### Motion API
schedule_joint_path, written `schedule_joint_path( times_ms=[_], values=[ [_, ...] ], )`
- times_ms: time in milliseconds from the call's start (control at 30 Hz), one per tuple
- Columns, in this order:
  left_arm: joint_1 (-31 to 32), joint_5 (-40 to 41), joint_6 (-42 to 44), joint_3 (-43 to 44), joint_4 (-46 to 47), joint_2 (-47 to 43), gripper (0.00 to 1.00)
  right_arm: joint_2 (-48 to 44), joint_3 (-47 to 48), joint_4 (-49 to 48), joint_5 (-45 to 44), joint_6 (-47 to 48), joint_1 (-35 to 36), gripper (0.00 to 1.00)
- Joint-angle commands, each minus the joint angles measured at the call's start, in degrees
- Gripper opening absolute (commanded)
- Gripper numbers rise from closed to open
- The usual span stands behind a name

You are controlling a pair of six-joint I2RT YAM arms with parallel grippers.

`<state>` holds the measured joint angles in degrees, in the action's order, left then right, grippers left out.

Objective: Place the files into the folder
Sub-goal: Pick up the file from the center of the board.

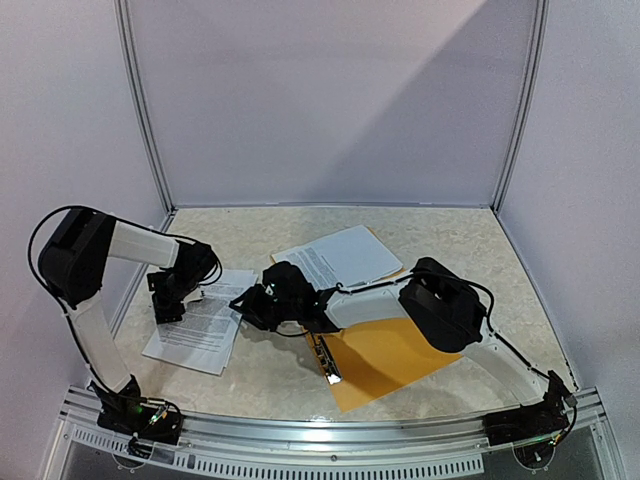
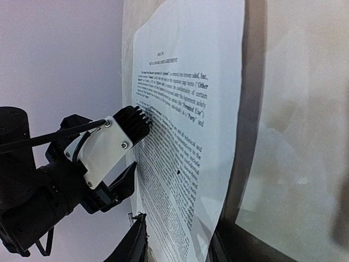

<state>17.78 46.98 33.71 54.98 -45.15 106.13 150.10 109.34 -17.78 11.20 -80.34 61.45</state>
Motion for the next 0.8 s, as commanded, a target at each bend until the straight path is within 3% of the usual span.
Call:
schedule_joint_path(
  times_ms=[0,200,567,767],
  values=[
    [1.58,-14.6,-0.93,-2.25,1.98,5.21,0.82,0.21,0.57,-2.01,-0.58,4.27,0.11,0.36],
    [1.61,-14.64,-0.89,-1.75,1.82,5.72,0.82,-1.69,3.78,1.1,-1.92,12.22,1.03,0.35],
    [1.56,-14.46,-1.01,-0.9,1.58,6.4,0.82,6.57,9.12,2.61,1.28,1.1,0.31,0.34],
    [1.62,-14.8,-1.15,-0.54,1.61,6.6,0.82,9.49,17.03,8.31,0.8,2.63,0.26,0.34]
  ],
)
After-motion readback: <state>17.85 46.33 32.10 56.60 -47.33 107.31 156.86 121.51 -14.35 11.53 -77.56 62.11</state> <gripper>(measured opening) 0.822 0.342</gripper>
